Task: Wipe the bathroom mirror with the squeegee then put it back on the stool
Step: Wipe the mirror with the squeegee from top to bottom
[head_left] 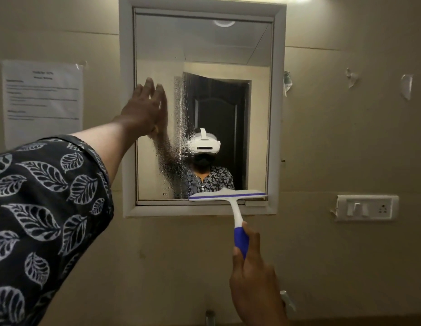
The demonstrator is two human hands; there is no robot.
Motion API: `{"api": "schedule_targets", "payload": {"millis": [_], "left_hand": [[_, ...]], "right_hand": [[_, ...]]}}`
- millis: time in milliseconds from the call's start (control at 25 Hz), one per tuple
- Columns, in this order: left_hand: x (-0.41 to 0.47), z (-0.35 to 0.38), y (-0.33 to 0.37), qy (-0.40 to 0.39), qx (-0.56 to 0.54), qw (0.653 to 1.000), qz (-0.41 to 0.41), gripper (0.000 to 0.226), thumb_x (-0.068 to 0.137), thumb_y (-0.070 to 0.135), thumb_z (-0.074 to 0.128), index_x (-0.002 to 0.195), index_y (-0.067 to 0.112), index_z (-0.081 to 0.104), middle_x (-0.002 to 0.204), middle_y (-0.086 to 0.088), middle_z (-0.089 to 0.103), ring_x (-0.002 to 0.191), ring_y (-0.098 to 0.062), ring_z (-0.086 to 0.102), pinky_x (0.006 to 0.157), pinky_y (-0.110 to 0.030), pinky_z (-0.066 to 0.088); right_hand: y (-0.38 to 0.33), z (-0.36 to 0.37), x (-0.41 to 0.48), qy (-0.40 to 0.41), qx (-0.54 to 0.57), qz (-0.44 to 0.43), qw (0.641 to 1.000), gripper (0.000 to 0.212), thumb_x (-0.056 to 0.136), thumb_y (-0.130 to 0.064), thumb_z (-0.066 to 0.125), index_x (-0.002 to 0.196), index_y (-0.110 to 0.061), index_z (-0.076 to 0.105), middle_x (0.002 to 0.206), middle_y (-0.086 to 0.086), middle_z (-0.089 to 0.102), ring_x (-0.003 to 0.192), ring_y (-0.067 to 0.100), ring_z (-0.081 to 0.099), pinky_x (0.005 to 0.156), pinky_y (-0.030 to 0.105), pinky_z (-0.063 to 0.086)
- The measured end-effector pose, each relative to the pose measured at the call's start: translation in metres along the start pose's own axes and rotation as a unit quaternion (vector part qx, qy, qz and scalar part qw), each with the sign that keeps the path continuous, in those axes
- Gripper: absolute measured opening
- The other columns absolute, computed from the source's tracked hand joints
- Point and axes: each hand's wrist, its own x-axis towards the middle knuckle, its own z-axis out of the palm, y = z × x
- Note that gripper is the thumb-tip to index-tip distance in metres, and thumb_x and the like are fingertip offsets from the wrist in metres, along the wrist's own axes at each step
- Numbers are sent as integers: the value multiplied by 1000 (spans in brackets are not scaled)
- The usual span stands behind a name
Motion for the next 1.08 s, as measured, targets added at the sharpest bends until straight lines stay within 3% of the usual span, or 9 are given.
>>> {"api": "schedule_targets", "payload": {"millis": [80,120,240,320,400,520,640,880,1080], "left_hand": [[-1,0,1,-1,1,1000,-2,109,74,-1,75,153,10,2,159,-15,-6,147,-36,-2,118,-43,14],[-1,0,1,2,1,1000,-3,108,74,-2,75,153,10,2,159,-15,-6,147,-36,-2,118,-43,14],[-2,0,2,7,1,1000,-1,107,74,-2,74,153,9,3,159,-15,-6,147,-36,-2,118,-43,15],[-2,0,2,8,6,1000,3,107,74,-2,74,153,8,3,159,-16,-5,147,-36,-2,118,-43,15],[-1,0,1,11,7,1000,6,107,74,-3,74,153,8,3,159,-16,-5,147,-37,-1,118,-44,16],[0,1,1,10,4,1000,4,107,74,-3,74,153,8,4,159,-15,-5,147,-37,0,118,-44,18],[1,1,0,12,0,1000,8,107,73,-2,75,153,9,4,159,-15,-4,147,-37,2,118,-45,20],[1,3,-1,15,12,1000,12,105,75,-3,74,152,6,4,159,-18,-5,146,-38,0,119,-43,15],[1,3,-1,11,16,1000,14,105,75,-1,74,152,6,2,159,-17,-6,146,-37,1,119,-43,17]], "right_hand": [[-9,-14,-2,4,-31,-31,999,38,98,-34,33,133,-42,21,65,-7,48,56,7,47,52,23,35],[-18,-25,1,20,-40,-55,997,36,98,-33,34,132,-41,25,65,-7,48,56,7,48,49,20,36],[-57,-69,36,147,22,-148,978,36,97,-28,39,132,-33,32,64,-11,45,50,2,44,36,9,35],[-95,-105,76,233,77,-201,949,38,97,-22,43,133,-25,33,68,-16,41,49,0,44,38,3,37],[-132,-133,115,275,89,-235,928,40,96,-18,44,134,-19,32,73,-14,41,56,4,51,45,6,45],[-165,-149,157,282,93,-255,920,39,96,-15,44,133,-17,31,72,-13,39,60,5,50,54,17,48],[-176,-144,181,235,103,-244,935,36,96,-14,40,130,-17,30,73,-5,43,62,10,52,54,25,50],[-155,-110,183,212,144,-203,945,33,96,-16,36,128,-19,27,70,0,46,63,24,60,57,36,55],[-82,-34,137,237,176,-206,933,42,99,-26,36,139,-30,23,69,-11,43,55,11,57,49,25,53]]}}
